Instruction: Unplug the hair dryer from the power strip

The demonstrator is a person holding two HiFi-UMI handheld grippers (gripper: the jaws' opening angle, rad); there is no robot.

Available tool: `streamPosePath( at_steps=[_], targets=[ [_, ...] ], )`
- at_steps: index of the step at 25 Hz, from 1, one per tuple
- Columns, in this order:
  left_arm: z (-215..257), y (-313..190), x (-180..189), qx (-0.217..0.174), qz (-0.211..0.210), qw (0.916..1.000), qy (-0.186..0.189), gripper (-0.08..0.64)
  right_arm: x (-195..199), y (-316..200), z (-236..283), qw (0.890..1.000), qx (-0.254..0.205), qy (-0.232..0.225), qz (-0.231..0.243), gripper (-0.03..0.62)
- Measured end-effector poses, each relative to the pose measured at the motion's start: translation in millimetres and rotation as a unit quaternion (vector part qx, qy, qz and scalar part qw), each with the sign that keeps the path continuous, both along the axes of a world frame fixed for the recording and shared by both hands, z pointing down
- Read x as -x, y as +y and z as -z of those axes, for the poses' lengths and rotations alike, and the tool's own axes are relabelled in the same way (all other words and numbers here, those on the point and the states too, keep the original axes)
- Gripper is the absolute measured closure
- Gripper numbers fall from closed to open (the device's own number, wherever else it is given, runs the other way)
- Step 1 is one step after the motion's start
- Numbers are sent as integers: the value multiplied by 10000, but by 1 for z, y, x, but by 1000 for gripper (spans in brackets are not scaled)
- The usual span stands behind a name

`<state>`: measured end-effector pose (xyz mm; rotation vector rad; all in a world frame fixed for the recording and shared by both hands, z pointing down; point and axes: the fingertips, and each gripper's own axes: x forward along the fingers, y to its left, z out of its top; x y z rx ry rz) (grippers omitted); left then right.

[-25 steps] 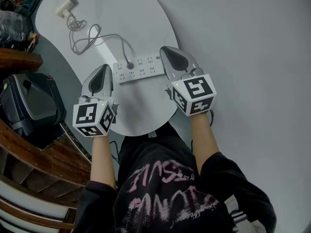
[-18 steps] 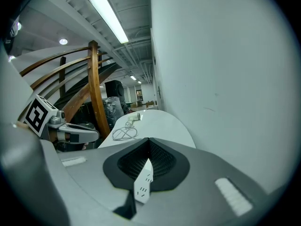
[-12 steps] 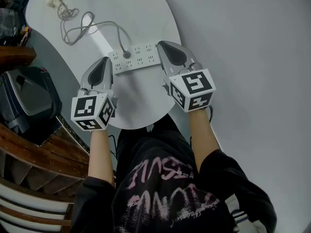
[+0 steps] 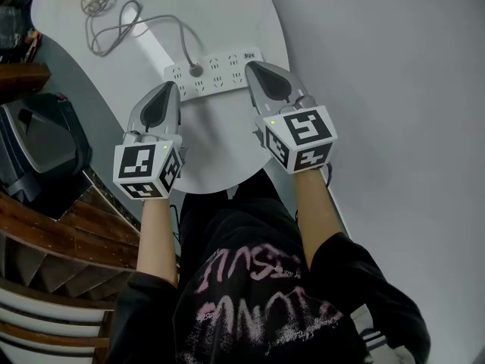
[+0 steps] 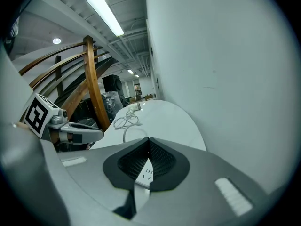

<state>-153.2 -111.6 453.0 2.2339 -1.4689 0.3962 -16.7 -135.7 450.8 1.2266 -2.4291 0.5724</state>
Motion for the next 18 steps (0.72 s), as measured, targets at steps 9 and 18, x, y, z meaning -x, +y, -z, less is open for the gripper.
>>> streamPosePath(
  at_steps=[9, 18],
  targets=[
    [-17, 5, -4, 150, -95, 9998, -40, 560, 1, 10, -22, 9997, 219, 81, -30, 578],
    [-9, 2, -7, 79, -103, 9999, 63, 560, 6, 7, -25, 9992, 251, 309, 92, 575]
  ],
)
